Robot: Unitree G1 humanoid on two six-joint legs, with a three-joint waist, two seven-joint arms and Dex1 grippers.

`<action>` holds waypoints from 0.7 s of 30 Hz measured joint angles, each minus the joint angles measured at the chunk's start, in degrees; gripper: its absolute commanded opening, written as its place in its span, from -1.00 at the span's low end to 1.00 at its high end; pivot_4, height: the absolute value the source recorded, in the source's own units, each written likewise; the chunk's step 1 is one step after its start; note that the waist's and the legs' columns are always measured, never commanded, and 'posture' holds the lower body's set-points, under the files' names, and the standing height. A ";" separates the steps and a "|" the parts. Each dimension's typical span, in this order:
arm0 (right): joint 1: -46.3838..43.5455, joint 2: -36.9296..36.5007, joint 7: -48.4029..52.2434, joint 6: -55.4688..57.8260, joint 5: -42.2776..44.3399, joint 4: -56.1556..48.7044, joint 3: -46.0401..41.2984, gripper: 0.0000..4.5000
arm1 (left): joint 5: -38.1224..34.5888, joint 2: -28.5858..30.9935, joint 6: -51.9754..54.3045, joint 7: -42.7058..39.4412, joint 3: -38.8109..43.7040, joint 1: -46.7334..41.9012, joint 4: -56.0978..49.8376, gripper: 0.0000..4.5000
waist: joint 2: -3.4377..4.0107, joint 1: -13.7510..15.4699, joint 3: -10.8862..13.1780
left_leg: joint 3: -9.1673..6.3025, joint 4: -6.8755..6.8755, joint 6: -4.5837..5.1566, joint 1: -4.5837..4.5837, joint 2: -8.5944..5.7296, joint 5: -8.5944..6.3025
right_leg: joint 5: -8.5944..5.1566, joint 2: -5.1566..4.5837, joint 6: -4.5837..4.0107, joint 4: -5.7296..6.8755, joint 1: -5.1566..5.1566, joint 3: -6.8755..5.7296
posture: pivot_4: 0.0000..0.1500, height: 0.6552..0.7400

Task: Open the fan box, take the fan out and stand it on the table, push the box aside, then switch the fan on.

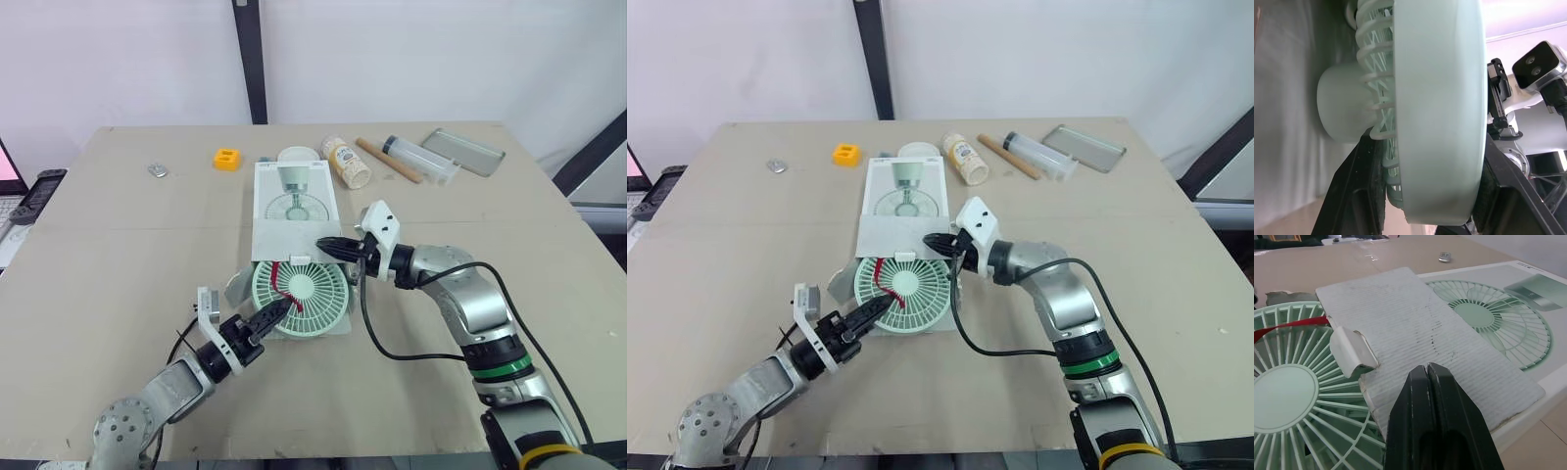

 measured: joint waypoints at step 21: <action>-0.02 0.46 0.28 -1.17 -0.12 1.08 0.43 -1.00 | -7.02 8.01 -0.17 0.49 -1.01 11.79 -8.53 0.27 | 0.03 0.04 0.01 | 0.01 -0.02 0.00 0.00 0.00 0.00 | 0.00 0.01 0.00 -0.03 0.01 0.01 | 1.00 1.00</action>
